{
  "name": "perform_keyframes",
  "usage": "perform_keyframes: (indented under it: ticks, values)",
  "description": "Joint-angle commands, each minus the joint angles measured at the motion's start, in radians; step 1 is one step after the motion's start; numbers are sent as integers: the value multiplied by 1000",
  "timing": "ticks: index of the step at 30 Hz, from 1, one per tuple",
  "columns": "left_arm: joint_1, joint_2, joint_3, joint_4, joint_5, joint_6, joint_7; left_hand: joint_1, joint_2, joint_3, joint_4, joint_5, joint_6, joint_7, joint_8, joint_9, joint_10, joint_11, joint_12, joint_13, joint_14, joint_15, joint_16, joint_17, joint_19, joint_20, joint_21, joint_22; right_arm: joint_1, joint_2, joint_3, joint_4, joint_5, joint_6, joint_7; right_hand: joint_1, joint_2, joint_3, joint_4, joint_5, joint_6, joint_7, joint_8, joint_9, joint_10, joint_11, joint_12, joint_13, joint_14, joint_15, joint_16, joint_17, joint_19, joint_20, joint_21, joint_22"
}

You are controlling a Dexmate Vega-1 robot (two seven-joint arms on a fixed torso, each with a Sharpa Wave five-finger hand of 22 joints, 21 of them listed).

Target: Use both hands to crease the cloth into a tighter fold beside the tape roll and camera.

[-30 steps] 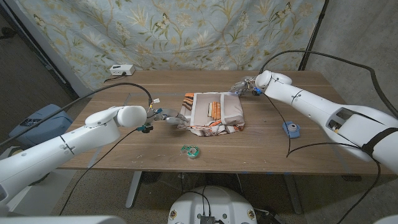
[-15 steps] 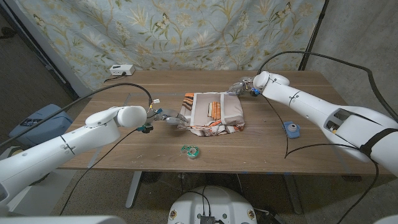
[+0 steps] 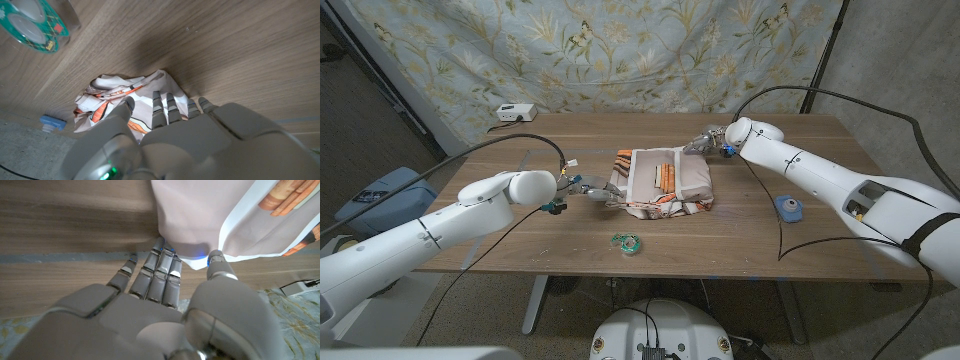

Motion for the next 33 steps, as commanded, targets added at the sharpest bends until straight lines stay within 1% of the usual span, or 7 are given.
perform_keyframes:
  ticks: [1, 6, 9, 12, 18, 24, 33]
  values:
    - [10, 8, -3, -16, 5, 5, -2, 7, 7, 5, -3, -2, 5, -6, 1, 3, 1, -1, -1, 3, 7, 4, 2, 1, -7, -2, 6, 3, -32, 7, 10, -26, 3, -21, -73, 34, 4, 3, -7, 6, 40, -10, 16, 9, 25, -12, 32, 23, 29, -120, 22, 19, 113, -37, 11, 9]
    - [12, 8, -3, -19, 4, -1, -3, 8, 7, 5, -4, -2, 4, -5, 1, 3, 0, 1, -2, 3, 8, 4, 2, 1, -7, -1, 6, 3, -38, 10, 7, -37, -2, -27, -94, 61, 7, 0, -3, 3, 79, -22, 30, 14, 69, -30, 56, 23, 57, -142, 50, 46, 133, -47, 13, 10]
    - [15, 5, -2, -21, 6, 5, -1, 8, 7, 6, -4, -2, 4, -5, 1, 4, 0, 0, -2, 4, 7, 5, 2, 1, -7, 0, 6, 3, -42, 9, 8, -49, -6, -34, -108, 87, 10, 1, -6, 2, 108, -29, 39, 15, 89, -40, 67, 22, 84, -153, 70, 62, 143, -53, 13, 10]
    - [16, 6, -3, -20, 4, -2, 0, 9, 6, 6, -5, -2, 6, -9, 1, 4, -1, -1, -2, 4, 8, 2, 2, 1, -7, -3, 7, 3, -41, 7, 5, -61, -12, -45, -111, 106, 10, 0, -8, 2, 129, -36, 48, 17, 104, -47, 74, 20, 91, -157, 79, 75, 149, -58, 13, 10]
    - [22, 6, -5, -25, 5, 1, 5, 11, 6, 7, -7, -1, 4, -7, 0, 4, -5, 3, -4, 4, 8, 4, 2, 2, -7, 1, 7, 2, -44, -3, -1, -105, -23, -76, -116, 135, 12, 2, -10, 2, 142, -40, 50, 15, 115, -53, 78, 15, 90, -160, 88, 91, 150, -60, 10, 10]
    - [25, 5, -4, -25, 5, -3, 6, 12, 4, 7, -11, -2, 8, -11, 2, 4, -5, -4, -3, 4, 9, 0, 2, 2, -7, -6, 8, 2, -47, -19, -8, -157, -42, -99, -121, 157, 12, 2, -11, 1, 151, -44, 52, 14, 119, -54, 79, 11, 81, -161, 91, 103, 149, -60, 8, 11]
    - [26, 3, -4, -19, 8, -11, 12, 16, 7, 8, -14, -1, 5, -8, 0, 4, -8, 2, -4, 4, 8, 3, 1, 2, -10, -1, 8, 2, -45, -25, -14, -197, -62, -128, -125, 185, 14, 3, -10, 0, 166, -49, 57, 14, 135, -61, 83, 5, 83, -162, 96, 117, 149, -60, 6, 11]
